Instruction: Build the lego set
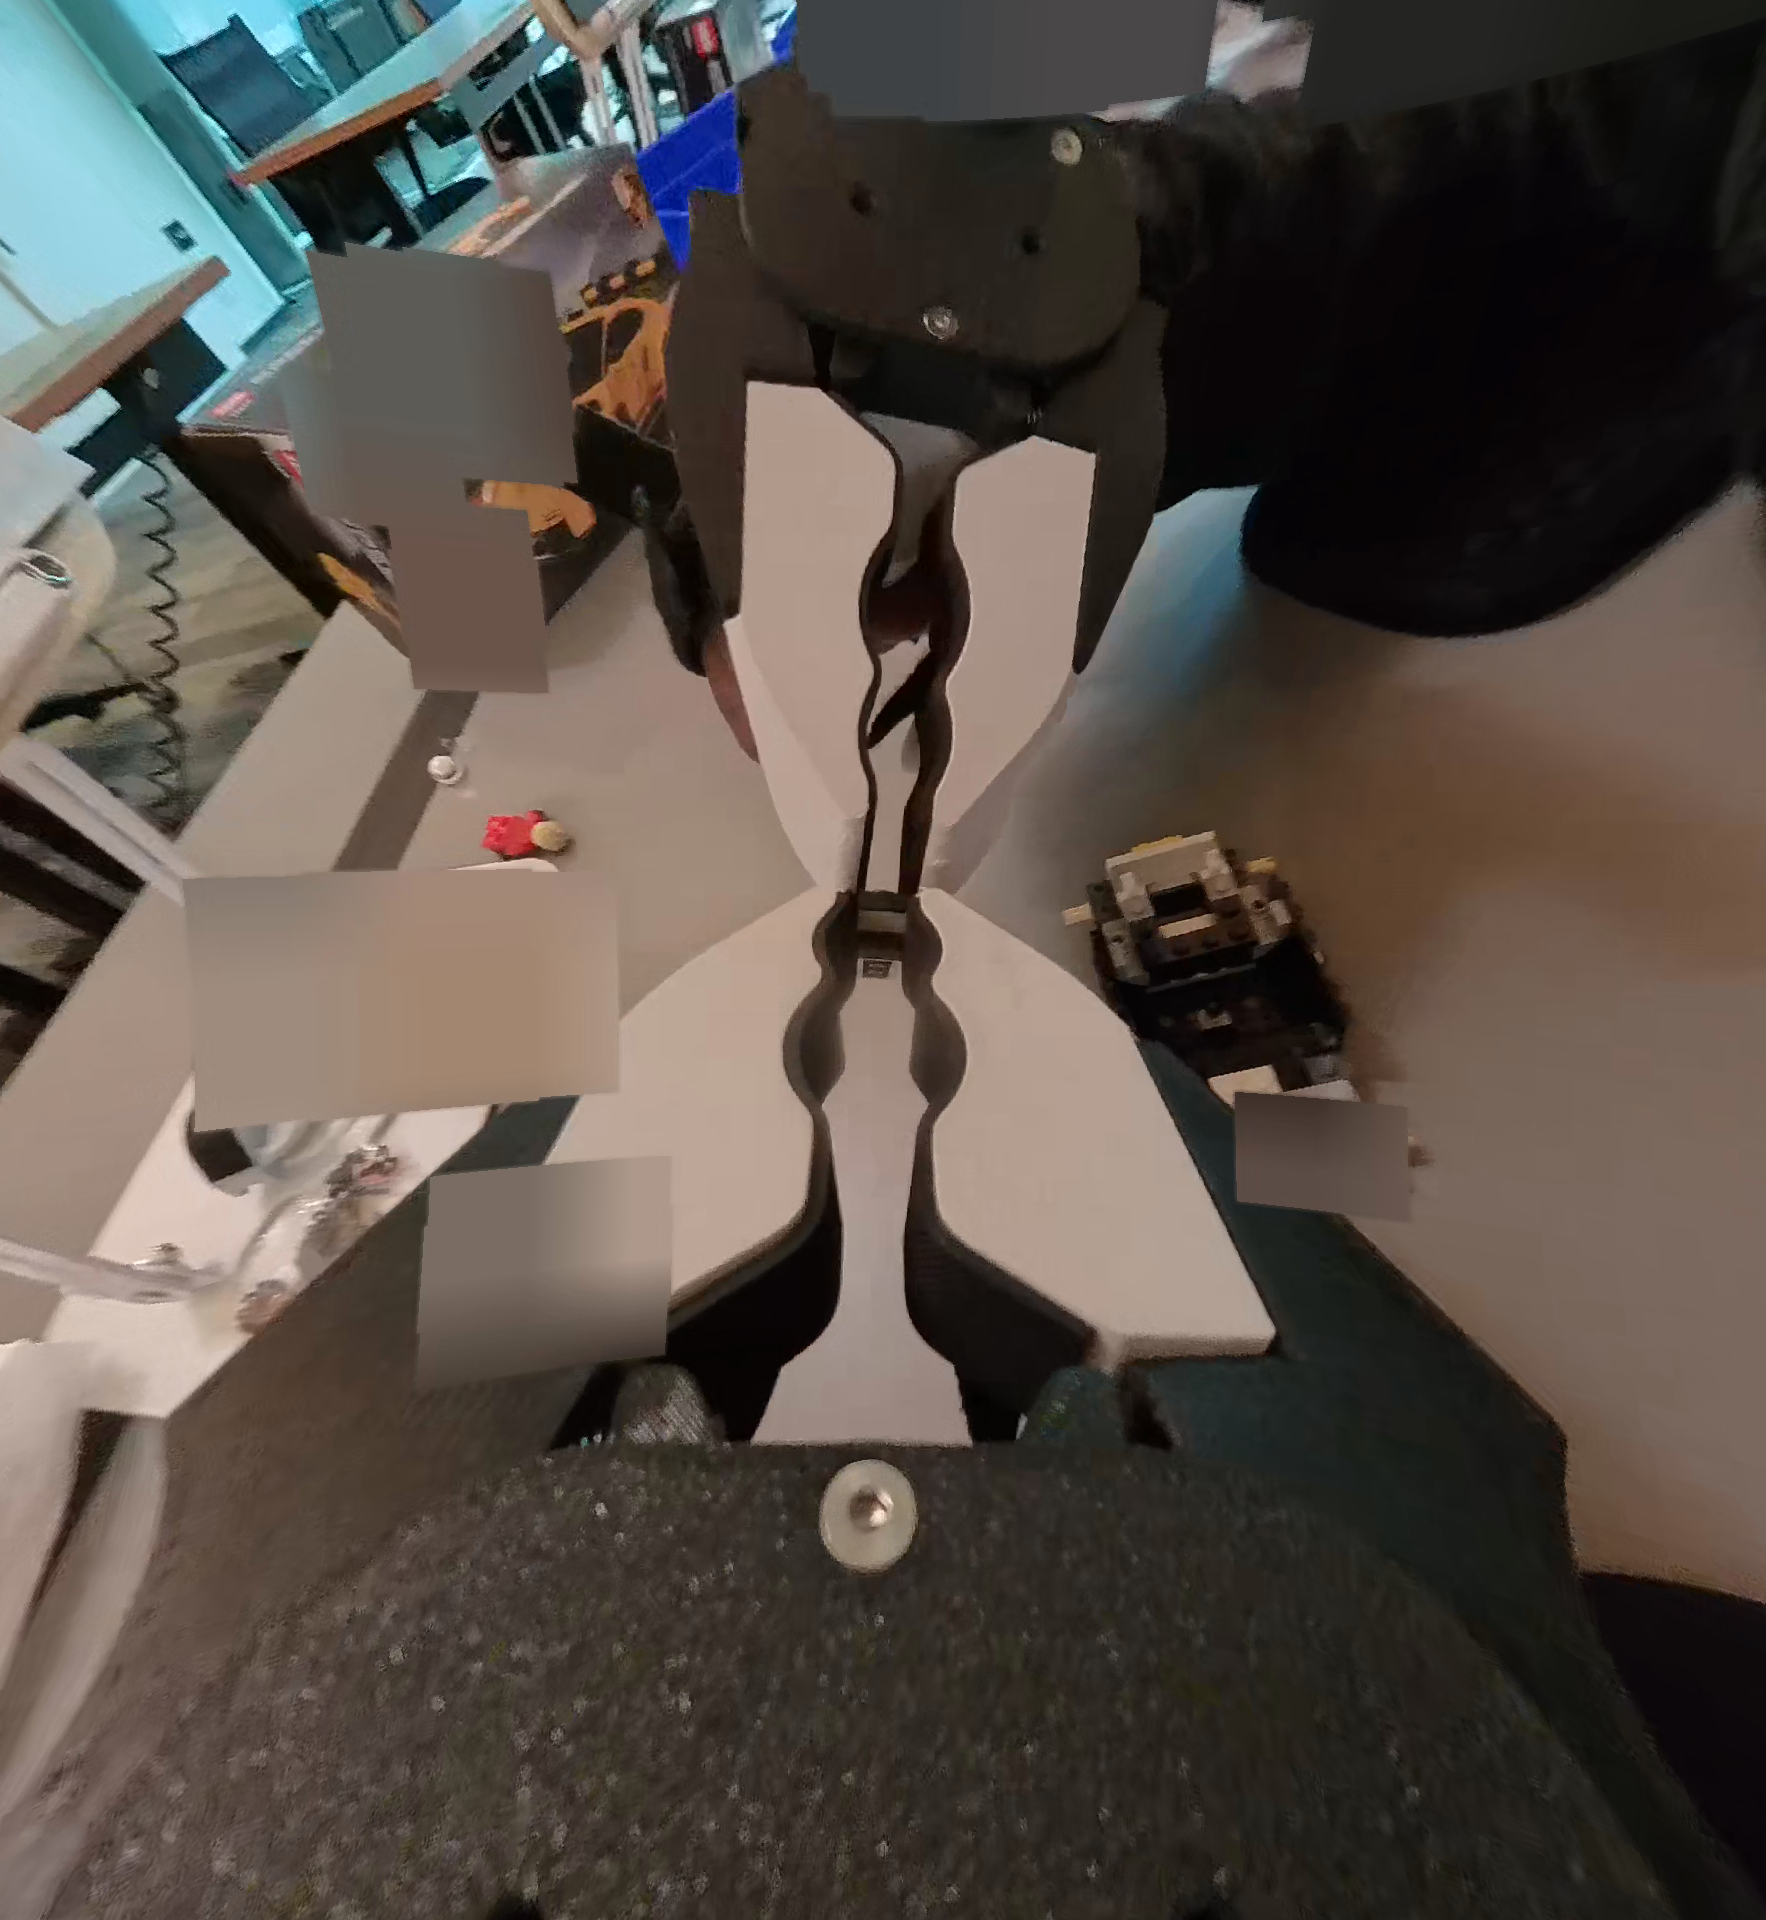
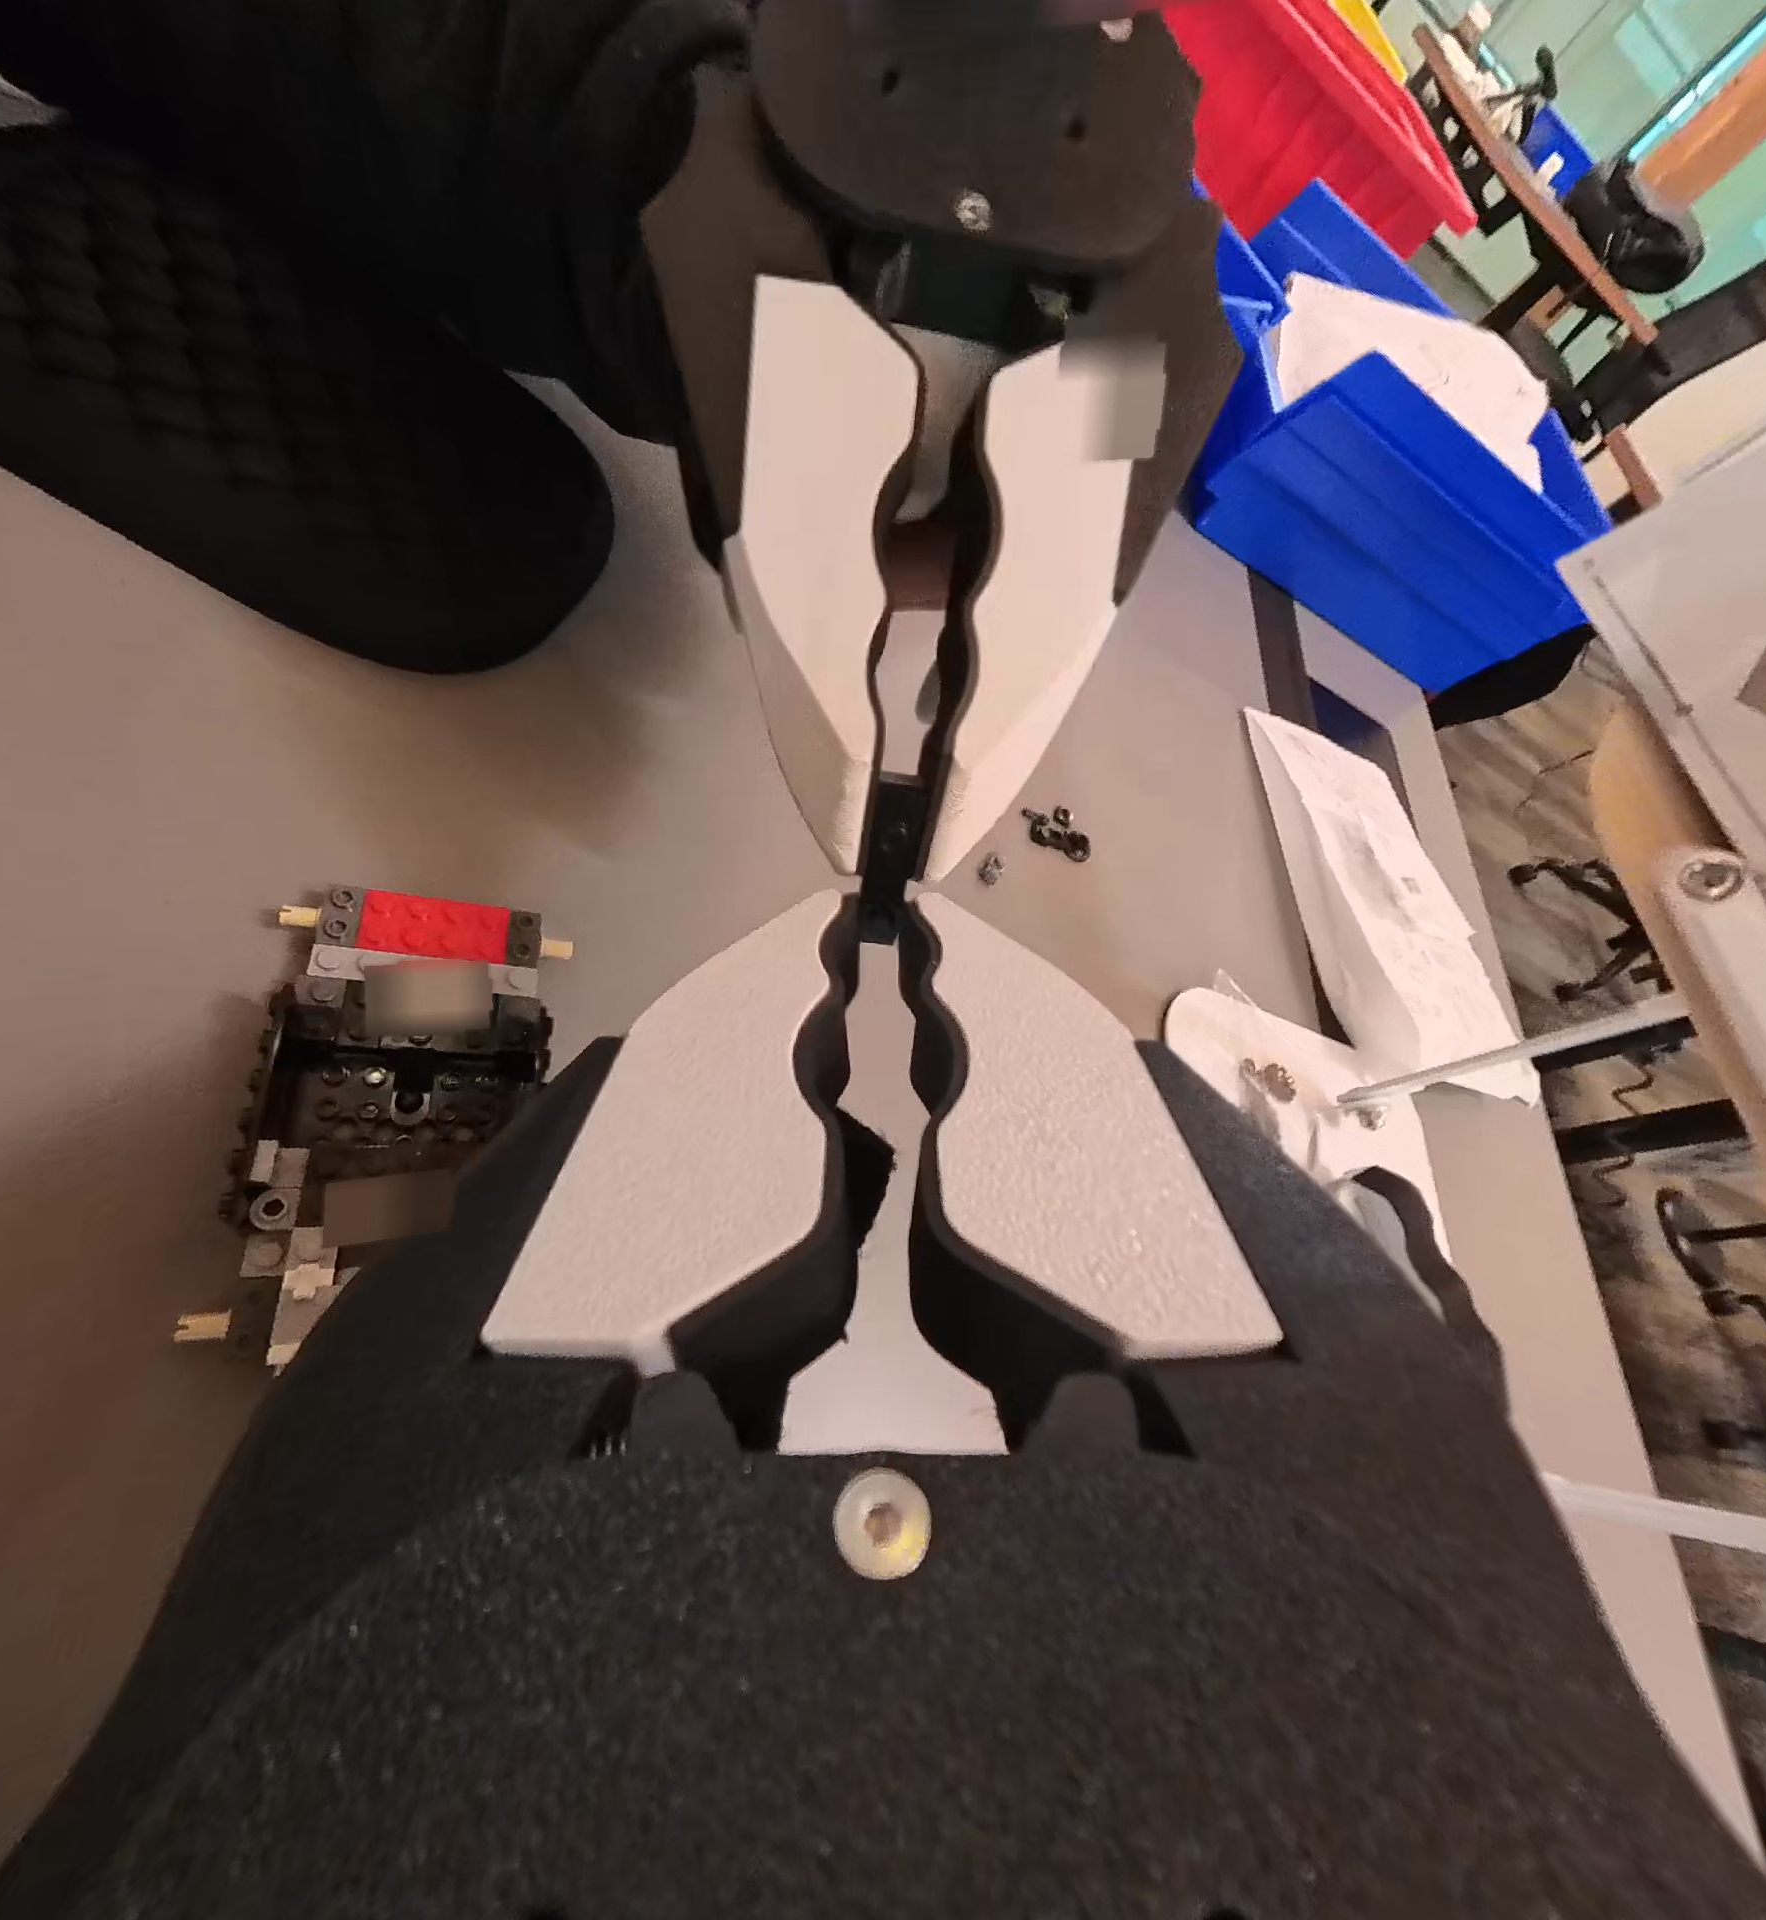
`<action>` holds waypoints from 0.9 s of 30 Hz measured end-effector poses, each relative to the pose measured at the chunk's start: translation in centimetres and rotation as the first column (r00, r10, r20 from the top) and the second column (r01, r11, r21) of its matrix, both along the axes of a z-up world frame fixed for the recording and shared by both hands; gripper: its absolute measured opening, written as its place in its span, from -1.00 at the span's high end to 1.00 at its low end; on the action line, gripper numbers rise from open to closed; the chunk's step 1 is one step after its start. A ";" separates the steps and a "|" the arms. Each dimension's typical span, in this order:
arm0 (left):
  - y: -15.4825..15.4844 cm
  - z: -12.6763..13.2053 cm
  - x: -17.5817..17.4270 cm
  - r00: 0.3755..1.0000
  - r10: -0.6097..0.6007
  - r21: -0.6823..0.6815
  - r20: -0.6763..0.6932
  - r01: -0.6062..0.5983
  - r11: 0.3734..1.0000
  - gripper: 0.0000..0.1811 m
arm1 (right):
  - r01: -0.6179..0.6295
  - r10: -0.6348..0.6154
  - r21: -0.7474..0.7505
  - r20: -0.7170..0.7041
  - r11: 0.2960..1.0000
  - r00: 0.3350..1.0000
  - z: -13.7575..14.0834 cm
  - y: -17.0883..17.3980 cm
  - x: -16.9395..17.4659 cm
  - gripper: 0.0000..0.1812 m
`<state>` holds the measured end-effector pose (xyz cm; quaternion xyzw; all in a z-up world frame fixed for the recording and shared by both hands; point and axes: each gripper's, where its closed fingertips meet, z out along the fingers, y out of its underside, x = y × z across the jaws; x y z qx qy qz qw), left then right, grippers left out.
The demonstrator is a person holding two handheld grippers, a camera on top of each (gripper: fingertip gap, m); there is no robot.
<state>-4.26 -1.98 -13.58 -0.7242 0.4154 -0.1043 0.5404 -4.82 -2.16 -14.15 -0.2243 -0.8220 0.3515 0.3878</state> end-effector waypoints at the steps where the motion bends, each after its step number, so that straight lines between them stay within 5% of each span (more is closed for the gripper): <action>1: -0.1 0.1 0.0 1.000 -0.009 -0.014 0.024 0.009 1.000 0.90 | -0.004 0.004 0.010 -0.010 1.000 1.000 0.1 -0.1 0.0 0.92; 14: -0.7 0.0 0.4 0.993 -0.059 -0.074 0.100 0.067 0.995 0.90 | -0.033 0.045 0.169 -0.062 0.985 0.997 0.0 -0.7 0.4 0.92; 27: 0.0 1.1 0.1 0.996 0.021 0.156 -0.087 -0.007 0.988 0.91 | 0.027 -0.026 -0.048 0.003 0.999 1.000 1.2 0.0 0.1 0.92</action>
